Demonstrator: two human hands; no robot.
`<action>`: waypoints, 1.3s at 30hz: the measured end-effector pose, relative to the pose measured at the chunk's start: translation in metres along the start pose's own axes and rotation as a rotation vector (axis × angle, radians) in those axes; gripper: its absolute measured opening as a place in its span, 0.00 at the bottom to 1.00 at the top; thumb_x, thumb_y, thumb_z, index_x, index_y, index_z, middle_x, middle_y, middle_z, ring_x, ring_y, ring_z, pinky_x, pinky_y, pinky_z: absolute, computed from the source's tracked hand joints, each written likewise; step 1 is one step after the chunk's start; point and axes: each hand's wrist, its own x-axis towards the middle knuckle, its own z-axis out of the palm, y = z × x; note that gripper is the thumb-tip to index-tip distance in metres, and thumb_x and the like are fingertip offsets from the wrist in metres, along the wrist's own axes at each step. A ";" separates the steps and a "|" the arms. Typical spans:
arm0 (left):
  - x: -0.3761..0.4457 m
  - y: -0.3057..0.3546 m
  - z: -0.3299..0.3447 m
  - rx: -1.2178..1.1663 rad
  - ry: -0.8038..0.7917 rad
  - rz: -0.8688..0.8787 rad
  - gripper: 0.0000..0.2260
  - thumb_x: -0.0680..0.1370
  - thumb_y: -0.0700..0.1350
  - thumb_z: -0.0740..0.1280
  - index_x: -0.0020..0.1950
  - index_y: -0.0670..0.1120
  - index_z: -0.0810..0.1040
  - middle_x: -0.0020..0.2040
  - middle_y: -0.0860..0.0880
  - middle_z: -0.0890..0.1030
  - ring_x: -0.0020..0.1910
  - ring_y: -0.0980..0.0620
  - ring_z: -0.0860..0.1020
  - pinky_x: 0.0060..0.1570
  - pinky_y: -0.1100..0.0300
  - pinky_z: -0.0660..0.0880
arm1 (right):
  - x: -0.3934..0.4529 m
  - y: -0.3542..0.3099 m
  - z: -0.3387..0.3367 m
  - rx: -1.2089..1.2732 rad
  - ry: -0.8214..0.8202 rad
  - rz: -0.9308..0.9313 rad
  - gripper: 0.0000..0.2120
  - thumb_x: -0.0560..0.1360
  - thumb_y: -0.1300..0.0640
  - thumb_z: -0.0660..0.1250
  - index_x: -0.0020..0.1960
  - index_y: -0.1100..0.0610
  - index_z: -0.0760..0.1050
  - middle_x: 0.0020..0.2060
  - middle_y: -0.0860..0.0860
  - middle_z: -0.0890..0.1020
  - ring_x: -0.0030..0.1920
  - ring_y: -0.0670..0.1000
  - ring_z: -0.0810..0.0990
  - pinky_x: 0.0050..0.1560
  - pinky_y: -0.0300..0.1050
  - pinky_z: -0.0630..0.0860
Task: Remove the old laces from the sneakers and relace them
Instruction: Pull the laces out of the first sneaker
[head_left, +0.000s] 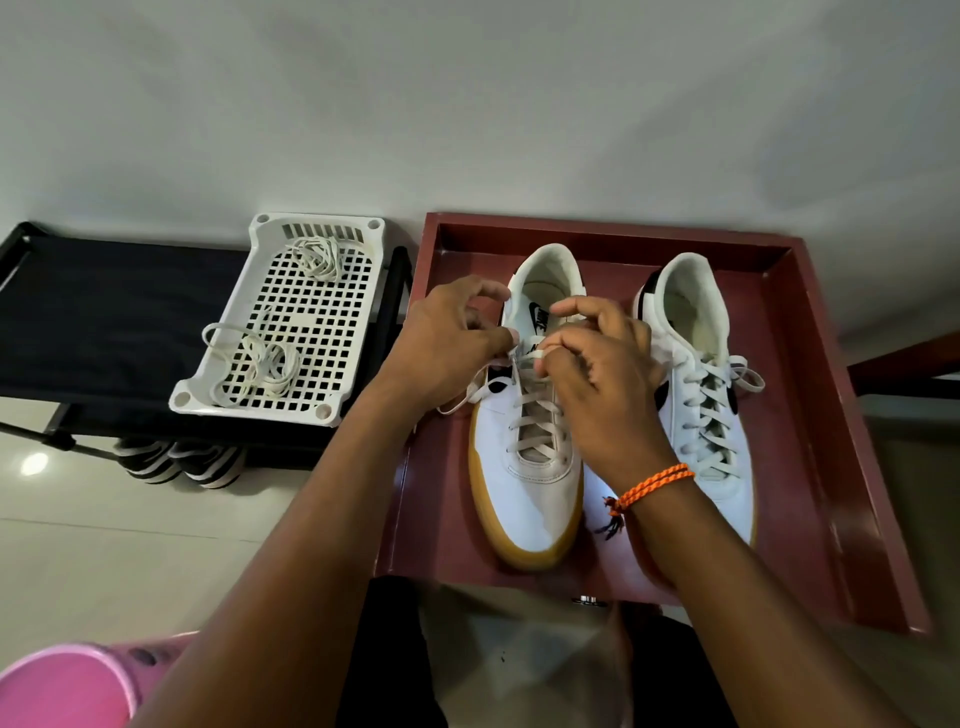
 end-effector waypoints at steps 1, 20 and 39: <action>0.001 0.000 0.000 0.001 0.001 -0.001 0.16 0.79 0.41 0.75 0.66 0.50 0.80 0.40 0.48 0.87 0.40 0.49 0.87 0.46 0.52 0.84 | 0.002 -0.001 -0.002 0.105 0.002 0.024 0.13 0.76 0.49 0.61 0.37 0.47 0.81 0.60 0.38 0.79 0.65 0.49 0.72 0.65 0.64 0.69; 0.000 0.000 0.003 0.033 0.024 0.014 0.17 0.79 0.38 0.73 0.66 0.52 0.79 0.40 0.49 0.87 0.40 0.52 0.86 0.50 0.49 0.85 | 0.026 -0.002 -0.060 1.230 0.072 0.490 0.11 0.81 0.60 0.61 0.41 0.54 0.75 0.30 0.49 0.66 0.26 0.46 0.60 0.26 0.39 0.60; -0.011 0.008 0.027 0.375 -0.221 0.195 0.18 0.85 0.45 0.67 0.37 0.61 0.78 0.84 0.62 0.51 0.82 0.52 0.49 0.75 0.48 0.56 | 0.001 0.021 -0.044 -0.131 -0.411 0.029 0.44 0.66 0.40 0.83 0.76 0.34 0.65 0.67 0.41 0.70 0.61 0.46 0.76 0.56 0.46 0.78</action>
